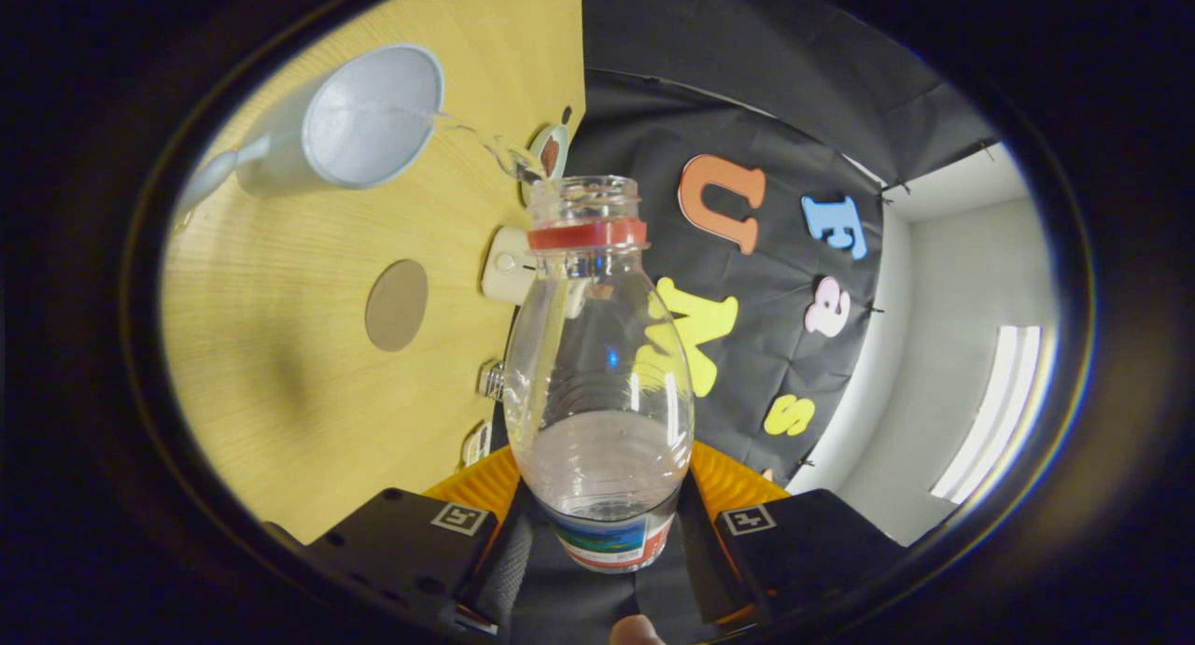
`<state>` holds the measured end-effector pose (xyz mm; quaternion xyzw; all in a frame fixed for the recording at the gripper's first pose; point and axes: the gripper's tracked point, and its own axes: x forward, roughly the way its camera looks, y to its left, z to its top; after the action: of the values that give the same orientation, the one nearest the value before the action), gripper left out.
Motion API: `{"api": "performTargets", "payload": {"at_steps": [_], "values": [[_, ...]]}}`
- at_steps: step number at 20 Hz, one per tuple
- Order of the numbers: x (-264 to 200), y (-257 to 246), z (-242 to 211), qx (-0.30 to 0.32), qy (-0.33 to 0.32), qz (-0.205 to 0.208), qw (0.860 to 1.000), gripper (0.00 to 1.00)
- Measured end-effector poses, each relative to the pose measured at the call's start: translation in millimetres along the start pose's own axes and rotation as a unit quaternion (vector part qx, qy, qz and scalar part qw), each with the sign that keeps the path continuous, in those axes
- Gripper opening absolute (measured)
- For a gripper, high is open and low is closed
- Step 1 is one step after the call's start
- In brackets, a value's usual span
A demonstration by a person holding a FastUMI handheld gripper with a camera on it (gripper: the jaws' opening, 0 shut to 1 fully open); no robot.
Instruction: Take the bottle from table, then pour the juice into the cup, finally place the bottle on the coaster
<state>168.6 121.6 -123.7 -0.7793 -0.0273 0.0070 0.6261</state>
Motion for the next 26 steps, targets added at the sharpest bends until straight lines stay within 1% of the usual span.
{"api": "performTargets", "payload": {"at_steps": [26], "values": [[1, -42, 4, -0.062, -0.004, -0.041, 0.997, 0.75]]}}
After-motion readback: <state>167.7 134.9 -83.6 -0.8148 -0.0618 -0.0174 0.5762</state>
